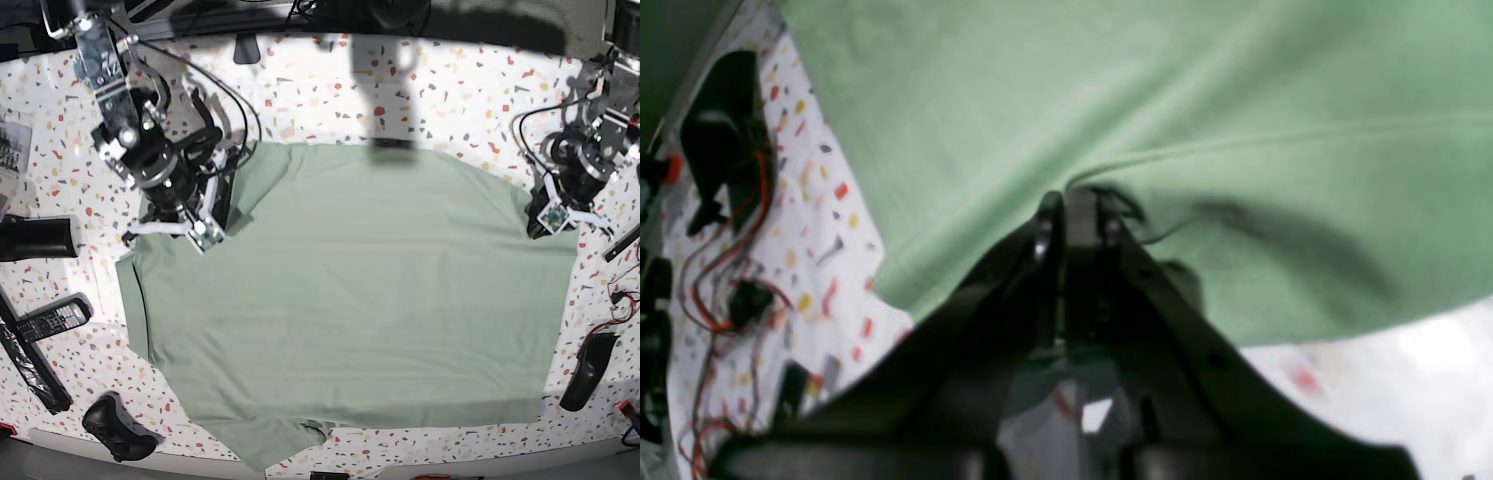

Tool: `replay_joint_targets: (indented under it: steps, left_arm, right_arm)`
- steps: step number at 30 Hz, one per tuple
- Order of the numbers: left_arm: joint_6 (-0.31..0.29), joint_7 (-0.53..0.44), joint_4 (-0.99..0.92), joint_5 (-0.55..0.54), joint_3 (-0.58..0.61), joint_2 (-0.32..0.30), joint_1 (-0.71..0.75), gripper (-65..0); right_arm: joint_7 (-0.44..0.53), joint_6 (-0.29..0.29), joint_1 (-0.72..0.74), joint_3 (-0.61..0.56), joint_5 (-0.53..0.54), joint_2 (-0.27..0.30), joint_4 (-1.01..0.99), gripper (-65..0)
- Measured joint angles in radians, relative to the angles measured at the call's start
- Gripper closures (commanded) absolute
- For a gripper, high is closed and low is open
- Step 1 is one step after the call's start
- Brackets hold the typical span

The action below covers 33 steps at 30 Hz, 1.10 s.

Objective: Fold the T-shirt properly
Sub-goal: 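Lift the shoulder corners with both grippers and pull them toward the hem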

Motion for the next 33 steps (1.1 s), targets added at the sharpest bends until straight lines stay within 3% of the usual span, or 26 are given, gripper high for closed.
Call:
replay_joint_targets:
  steps: [8, 16, 19, 23, 29, 33]
  left_arm:
    - [0.009, 0.004, -0.065, 0.002, 0.000, 0.015, -0.112, 0.0]
    - [0.009, 0.003, -0.069, 0.003, 0.000, 0.016, -0.181, 0.0]
    - [0.013, 0.000, -0.124, -0.002, 0.000, 0.019, -0.225, 0.0]
    - [0.013, 0.001, -0.254, -0.009, 0.000, 0.021, -0.260, 0.0]
    - [0.015, -0.042, -0.320, -0.128, 0.000, 0.022, -0.288, 0.0]
    - [0.016, -0.105, -0.319, -0.170, 0.000, 0.022, -0.289, 0.0]
  right_arm:
    - [0.035, 0.000, 0.159, 0.000, 0.001, -0.030, -0.143, 0.0]
    - [0.035, 0.001, 0.253, 0.000, 0.009, -0.034, -0.163, 0.0]
    - [0.036, 0.001, 0.277, 0.000, 0.085, -0.042, -0.163, 0.0]
    - [0.032, 0.002, 0.277, 0.000, 0.077, -0.043, -0.168, 0.0]
    - [0.037, 0.002, 0.277, 0.000, 0.073, -0.042, -0.178, 0.0]
    - [0.037, -0.069, 0.277, 0.000, 0.074, -0.042, -0.180, 0.0]
